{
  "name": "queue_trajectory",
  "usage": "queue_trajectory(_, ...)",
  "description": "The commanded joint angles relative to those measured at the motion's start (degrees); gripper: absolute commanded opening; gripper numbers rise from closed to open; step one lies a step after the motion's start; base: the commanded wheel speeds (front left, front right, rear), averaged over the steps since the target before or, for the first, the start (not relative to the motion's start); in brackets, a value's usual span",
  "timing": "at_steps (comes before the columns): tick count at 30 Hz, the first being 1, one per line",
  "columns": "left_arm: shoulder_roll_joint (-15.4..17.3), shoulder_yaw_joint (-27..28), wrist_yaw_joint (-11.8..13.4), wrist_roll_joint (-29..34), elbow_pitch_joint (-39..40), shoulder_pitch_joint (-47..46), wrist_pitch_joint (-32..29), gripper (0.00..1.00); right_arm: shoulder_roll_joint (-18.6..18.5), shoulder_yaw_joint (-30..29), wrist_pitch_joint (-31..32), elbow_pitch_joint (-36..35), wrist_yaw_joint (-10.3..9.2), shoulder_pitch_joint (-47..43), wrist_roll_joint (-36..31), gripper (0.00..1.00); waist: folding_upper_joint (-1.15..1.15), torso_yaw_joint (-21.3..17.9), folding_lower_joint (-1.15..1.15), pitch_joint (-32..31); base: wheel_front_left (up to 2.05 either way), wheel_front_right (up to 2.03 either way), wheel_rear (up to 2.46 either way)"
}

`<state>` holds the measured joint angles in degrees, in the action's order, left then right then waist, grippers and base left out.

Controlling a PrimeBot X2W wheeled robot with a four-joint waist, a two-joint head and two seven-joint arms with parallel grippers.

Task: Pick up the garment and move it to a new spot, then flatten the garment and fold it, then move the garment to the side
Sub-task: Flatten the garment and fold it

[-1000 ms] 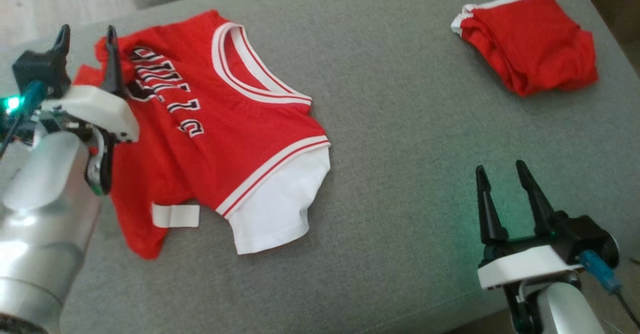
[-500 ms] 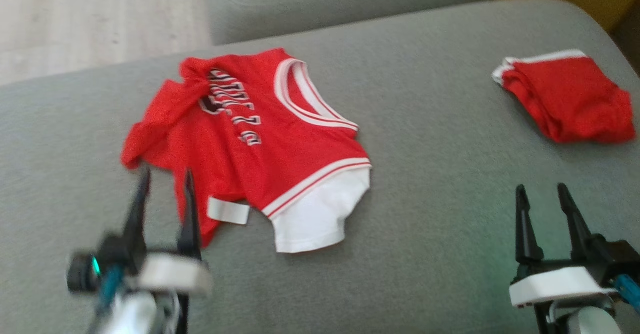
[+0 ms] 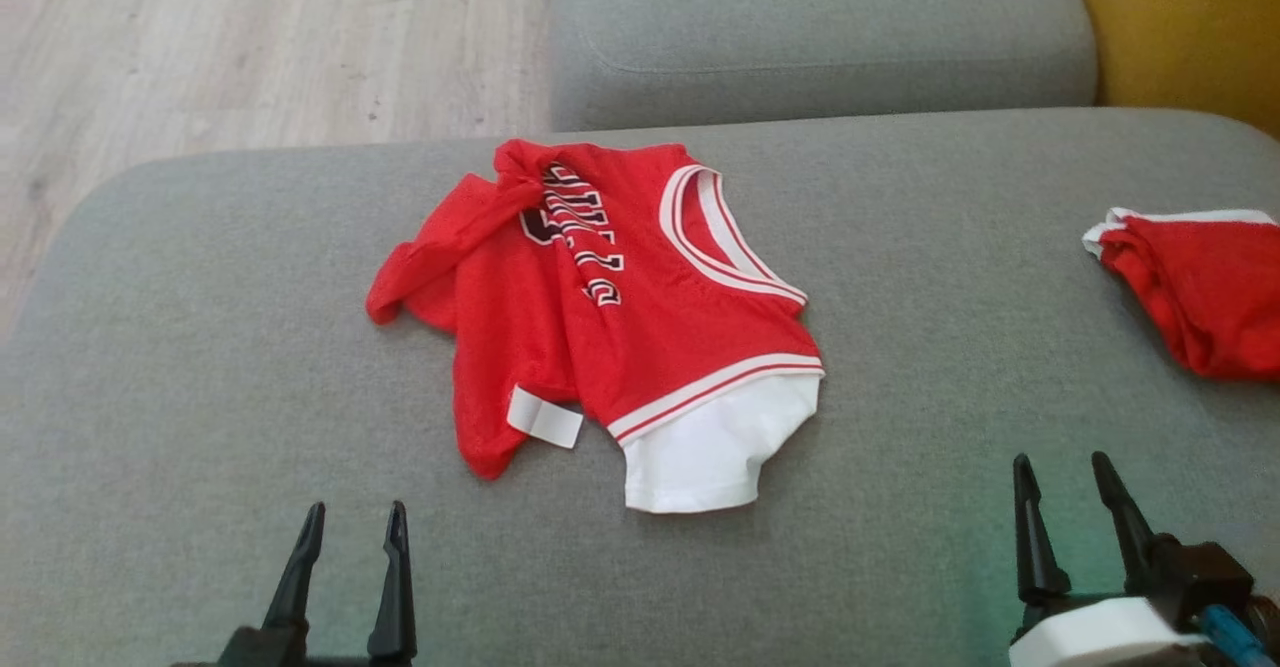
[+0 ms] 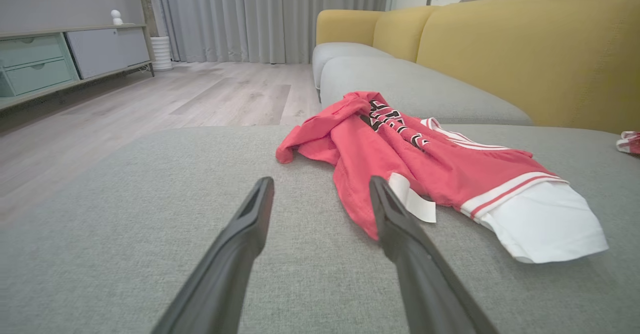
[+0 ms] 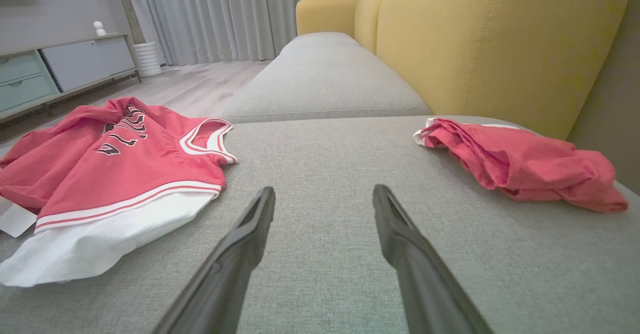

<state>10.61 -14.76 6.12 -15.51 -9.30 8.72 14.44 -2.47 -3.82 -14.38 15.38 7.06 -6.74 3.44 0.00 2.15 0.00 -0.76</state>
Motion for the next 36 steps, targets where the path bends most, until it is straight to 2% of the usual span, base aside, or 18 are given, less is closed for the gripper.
queue_trajectory(1, -0.52, 3.0, -0.81, 0.88, 1.23, -1.72, 0.55, 1.0, -0.41, 1.63, -0.62, -1.26, 0.43, 0.83, -0.07, 1.0, 0.0, 0.45, 0.0, -0.36, 0.0, 0.0, 0.0)
queue_trajectory(4, -2.42, 5.32, -3.18, 2.72, 0.49, -1.07, 0.55, 1.0, -0.41, 2.14, -0.62, -0.61, 0.43, 1.06, 0.24, 1.0, 0.0, 0.83, 0.0, -0.6, 0.0, 0.0, 0.0)
queue_trajectory(12, -4.79, 8.32, -6.22, 5.79, 0.29, -1.06, 0.55, 1.0, -0.41, 2.93, -0.62, -1.37, 0.43, 1.91, 2.12, 1.0, 0.0, 0.91, 0.0, -0.8, 0.0, 0.0, 0.0)
queue_trajectory(18, -5.31, 5.84, -8.72, 8.57, 0.11, -2.88, 0.55, 1.0, -0.41, 6.68, 0.16, -0.66, 0.43, 4.25, 7.35, 1.0, 0.0, 0.72, 0.0, -0.23, 0.0, 0.0, 0.0)
queue_trajectory(21, -5.47, 3.39, -9.8, 10.01, -2.3, -5.54, 0.55, 1.0, -0.41, 10.82, 4.5, -0.33, 0.43, 6.62, 11.36, 1.0, 0.0, 0.9, 0.0, 0.52, 0.0, 0.0, 0.0)
queue_trajectory(25, -5.69, 1.21, -10.27, 11.44, -7.39, -10.71, -0.36, 1.0, -0.41, 15.55, 13.5, -0.69, 0.43, 9.34, 18.05, 1.0, 0.0, 1.03, 0.0, 3.07, 0.0, 0.0, 0.0)
queue_trajectory(30, -6.23, -0.64, -10.45, 12.16, -13.57, -17.38, -2.33, 1.0, -0.41, 18.96, 22.68, 0.27, 0.43, 12.72, 25.08, 1.0, 0.0, 1.15, 0.0, 6.96, 0.0, 0.0, 0.0)
queue_trajectory(36, -6.51, -1.62, -9.72, 12.79, -18.54, -22.66, -3.02, 1.0, -0.41, 22.05, 28.67, 0.35, 0.43, 15.8, 31.28, 1.0, 0.0, 1.13, 0.0, 10.03, 0.0, 0.0, 0.0)
